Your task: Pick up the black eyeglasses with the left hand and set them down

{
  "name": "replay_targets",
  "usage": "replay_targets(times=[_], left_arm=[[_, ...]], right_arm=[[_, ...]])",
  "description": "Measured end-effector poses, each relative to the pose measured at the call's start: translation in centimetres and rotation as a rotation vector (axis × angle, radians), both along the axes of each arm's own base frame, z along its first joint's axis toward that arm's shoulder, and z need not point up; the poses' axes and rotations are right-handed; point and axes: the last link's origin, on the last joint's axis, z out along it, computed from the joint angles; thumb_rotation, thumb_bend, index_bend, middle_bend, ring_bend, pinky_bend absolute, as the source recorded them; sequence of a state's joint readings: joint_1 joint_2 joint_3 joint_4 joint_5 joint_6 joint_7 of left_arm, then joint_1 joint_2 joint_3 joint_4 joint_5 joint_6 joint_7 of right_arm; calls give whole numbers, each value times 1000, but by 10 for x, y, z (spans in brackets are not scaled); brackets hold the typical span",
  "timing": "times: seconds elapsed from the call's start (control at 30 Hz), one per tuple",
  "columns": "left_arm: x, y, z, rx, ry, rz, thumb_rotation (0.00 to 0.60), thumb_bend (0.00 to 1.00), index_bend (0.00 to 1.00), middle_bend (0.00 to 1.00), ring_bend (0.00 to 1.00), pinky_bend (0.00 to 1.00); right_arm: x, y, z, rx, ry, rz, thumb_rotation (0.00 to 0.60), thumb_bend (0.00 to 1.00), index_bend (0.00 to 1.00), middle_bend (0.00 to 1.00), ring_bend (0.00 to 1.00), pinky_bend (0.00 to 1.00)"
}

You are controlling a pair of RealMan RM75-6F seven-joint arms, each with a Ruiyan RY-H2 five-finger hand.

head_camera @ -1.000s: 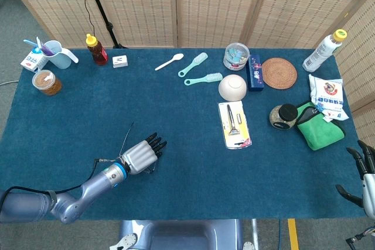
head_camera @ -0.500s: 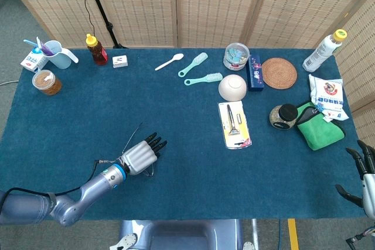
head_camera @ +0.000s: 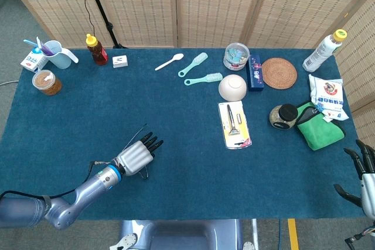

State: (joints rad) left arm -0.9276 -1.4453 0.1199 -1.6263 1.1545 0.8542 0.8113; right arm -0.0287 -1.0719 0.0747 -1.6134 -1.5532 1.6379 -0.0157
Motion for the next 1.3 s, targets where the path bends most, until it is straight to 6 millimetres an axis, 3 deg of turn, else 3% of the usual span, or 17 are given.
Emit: replay_targets(times=[0.63, 1.3], left_arm=[[-10, -5, 3, 9, -44, 16, 600, 78, 597, 0, 0, 0], [-7, 1, 4, 17, -60, 17, 600, 79, 613, 0, 0, 0]], right_arm=[[0, 1, 0, -5, -1, 2, 600, 42, 201, 70, 101, 234], [-1, 2, 0, -10, -5, -1, 600, 41, 202, 74, 101, 234]])
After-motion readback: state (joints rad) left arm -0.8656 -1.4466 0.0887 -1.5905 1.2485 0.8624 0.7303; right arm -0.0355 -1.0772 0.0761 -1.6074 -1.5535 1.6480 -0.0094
